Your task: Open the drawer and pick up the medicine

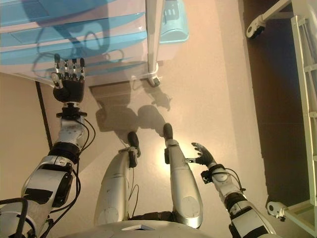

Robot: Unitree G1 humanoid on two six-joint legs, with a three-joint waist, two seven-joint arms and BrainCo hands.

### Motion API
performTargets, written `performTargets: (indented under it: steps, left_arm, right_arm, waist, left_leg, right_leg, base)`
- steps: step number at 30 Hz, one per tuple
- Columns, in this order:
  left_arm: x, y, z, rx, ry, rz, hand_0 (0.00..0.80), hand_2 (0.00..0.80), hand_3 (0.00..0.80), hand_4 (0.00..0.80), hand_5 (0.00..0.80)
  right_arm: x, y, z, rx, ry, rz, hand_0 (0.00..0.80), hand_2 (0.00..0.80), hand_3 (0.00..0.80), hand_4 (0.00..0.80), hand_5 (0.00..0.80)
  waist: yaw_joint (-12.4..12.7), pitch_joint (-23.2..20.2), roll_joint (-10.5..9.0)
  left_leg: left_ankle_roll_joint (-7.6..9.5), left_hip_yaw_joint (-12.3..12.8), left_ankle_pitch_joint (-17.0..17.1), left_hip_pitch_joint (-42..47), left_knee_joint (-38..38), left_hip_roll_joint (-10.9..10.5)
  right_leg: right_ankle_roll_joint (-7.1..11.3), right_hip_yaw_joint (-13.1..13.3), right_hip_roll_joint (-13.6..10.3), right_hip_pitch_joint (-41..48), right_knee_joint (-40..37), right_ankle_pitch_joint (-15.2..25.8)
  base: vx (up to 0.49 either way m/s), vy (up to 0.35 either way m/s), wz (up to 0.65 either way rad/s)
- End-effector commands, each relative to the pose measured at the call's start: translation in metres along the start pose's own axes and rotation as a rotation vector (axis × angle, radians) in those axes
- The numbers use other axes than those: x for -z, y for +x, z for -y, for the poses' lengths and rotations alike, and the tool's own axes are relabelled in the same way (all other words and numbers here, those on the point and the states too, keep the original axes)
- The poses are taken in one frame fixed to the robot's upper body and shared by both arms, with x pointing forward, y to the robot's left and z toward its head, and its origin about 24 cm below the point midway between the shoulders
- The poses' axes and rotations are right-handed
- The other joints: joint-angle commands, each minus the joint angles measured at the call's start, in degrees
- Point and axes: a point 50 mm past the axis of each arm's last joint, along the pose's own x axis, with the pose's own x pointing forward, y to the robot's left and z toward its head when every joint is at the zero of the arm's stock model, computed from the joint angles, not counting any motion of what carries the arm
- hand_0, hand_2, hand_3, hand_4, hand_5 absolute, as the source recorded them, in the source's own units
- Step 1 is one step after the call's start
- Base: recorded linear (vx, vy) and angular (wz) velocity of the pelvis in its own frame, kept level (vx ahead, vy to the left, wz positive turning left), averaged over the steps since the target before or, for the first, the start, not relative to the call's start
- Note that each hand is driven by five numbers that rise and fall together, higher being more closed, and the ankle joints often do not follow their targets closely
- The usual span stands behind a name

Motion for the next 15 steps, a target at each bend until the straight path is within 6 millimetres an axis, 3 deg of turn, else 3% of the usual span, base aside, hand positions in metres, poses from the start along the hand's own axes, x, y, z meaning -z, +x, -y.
performTargets:
  steps: [1,9,10,11,13,15]
  left_arm:
    - [-0.053,0.025,0.02,0.173,0.027,0.289,0.0,0.0,0.0,0.0,0.0]
    - [-0.066,0.028,0.022,0.21,0.02,0.355,0.0,0.0,0.0,0.0,0.0]
    - [-0.067,0.029,0.023,0.218,0.02,0.357,0.063,0.063,0.063,0.063,0.063]
    - [-0.067,0.029,0.024,0.231,0.021,0.358,0.461,0.461,0.461,0.461,0.461]
    - [-0.069,0.033,0.029,0.265,0.025,0.361,0.8,0.8,0.8,0.8,0.8]
    - [-0.069,0.034,0.033,0.298,0.028,0.353,0.8,0.8,0.8,0.8,0.8]
  right_arm:
    - [0.016,-0.011,-0.016,-0.041,0.018,-0.019,0.0,0.0,0.0,0.0,0.0]
    - [0.016,-0.011,-0.022,-0.067,0.019,-0.018,0.0,0.0,0.0,0.0,0.0]
    - [0.016,-0.011,-0.022,-0.068,0.019,-0.018,0.0,0.0,0.0,0.0,0.0]
    - [0.016,-0.011,-0.023,-0.069,0.018,-0.019,0.0,0.0,0.0,0.0,0.0]
    - [0.015,-0.011,-0.023,-0.07,0.016,-0.018,0.0,0.0,0.0,0.0,0.0]
    - [0.015,-0.011,-0.023,-0.071,0.014,-0.017,0.0,0.0,0.0,0.0,0.0]
  waist:
    - [1.5,-1.0,-1.18]
    - [2.2,-1.0,-2.15]
    - [2.2,-1.0,-2.19]
    - [2.3,-0.9,-2.24]
    - [2.4,-0.8,-2.32]
    - [2.6,-0.8,-2.3]
  left_leg:
    - [1.02,0.9,-6.4,-0.1,2.9,-3.5]
    - [0.97,0.4,-6.4,-0.2,2.9,-3.5]
    - [0.98,0.4,-6.4,-0.2,2.9,-3.5]
    - [0.98,0.3,-6.4,-0.2,3.0,-3.5]
    - [0.96,0.2,-6.3,-0.1,2.8,-3.5]
    - [1.0,0.1,-6.2,0.0,2.5,-3.5]
  right_leg:
    - [0.18,-3.6,0.2,2.6,-4.4,2.4]
    - [0.12,-4.1,0.5,3.3,-4.7,2.3]
    - [0.12,-4.1,0.5,3.4,-4.7,2.3]
    - [0.13,-4.1,0.5,3.4,-4.6,2.2]
    - [0.12,-4.2,0.5,3.7,-4.8,2.1]
    - [0.08,-4.3,0.5,3.9,-4.8,2.0]
  base:
    - [0.0,0.0,0.0]
    - [0.009,-0.012,0.03]
    - [0.009,-0.015,0.07]
    - [0.006,-0.012,0.05]
    - [0.003,-0.007,0.02]
    - [0.0,0.0,0.0]
